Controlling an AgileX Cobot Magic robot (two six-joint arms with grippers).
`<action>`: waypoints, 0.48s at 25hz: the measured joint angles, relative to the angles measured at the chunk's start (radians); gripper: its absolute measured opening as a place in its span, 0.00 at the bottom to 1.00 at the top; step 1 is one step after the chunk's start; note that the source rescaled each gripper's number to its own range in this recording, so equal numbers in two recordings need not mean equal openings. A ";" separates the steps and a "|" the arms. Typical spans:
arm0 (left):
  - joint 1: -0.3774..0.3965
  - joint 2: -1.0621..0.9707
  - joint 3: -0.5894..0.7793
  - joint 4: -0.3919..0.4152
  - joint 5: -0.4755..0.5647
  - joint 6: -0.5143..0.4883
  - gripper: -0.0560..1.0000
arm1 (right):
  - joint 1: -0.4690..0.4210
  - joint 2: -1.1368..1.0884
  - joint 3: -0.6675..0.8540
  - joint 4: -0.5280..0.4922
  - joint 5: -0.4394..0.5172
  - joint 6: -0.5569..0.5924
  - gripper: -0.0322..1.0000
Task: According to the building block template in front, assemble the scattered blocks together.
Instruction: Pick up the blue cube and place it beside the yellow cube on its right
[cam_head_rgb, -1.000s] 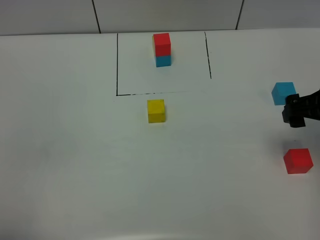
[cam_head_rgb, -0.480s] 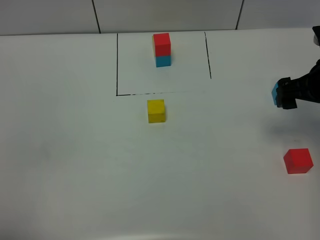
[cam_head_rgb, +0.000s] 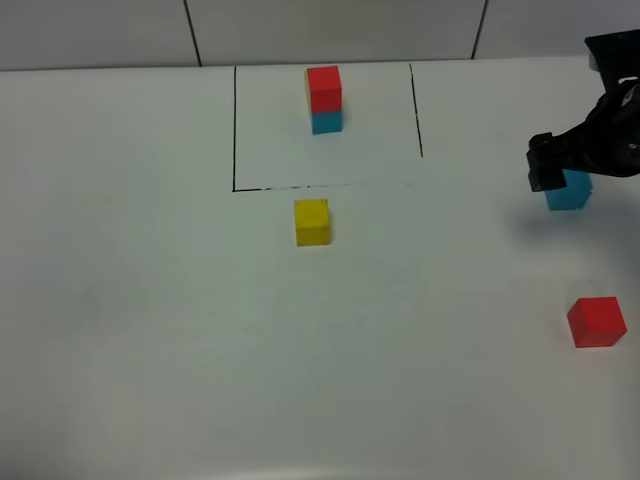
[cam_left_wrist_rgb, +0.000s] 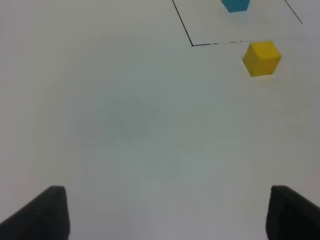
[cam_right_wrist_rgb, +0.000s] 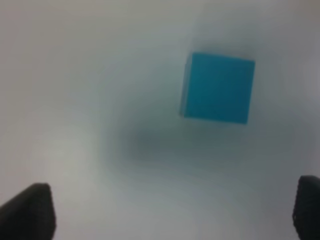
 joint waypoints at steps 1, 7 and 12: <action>0.000 0.000 0.000 0.000 0.000 0.000 0.77 | -0.006 0.027 -0.026 -0.001 0.003 -0.006 0.92; 0.000 0.000 0.000 0.000 0.000 0.000 0.77 | -0.037 0.164 -0.150 0.000 0.043 -0.015 0.92; 0.000 0.000 0.000 0.000 0.000 0.000 0.77 | -0.045 0.242 -0.201 0.001 0.062 -0.023 0.90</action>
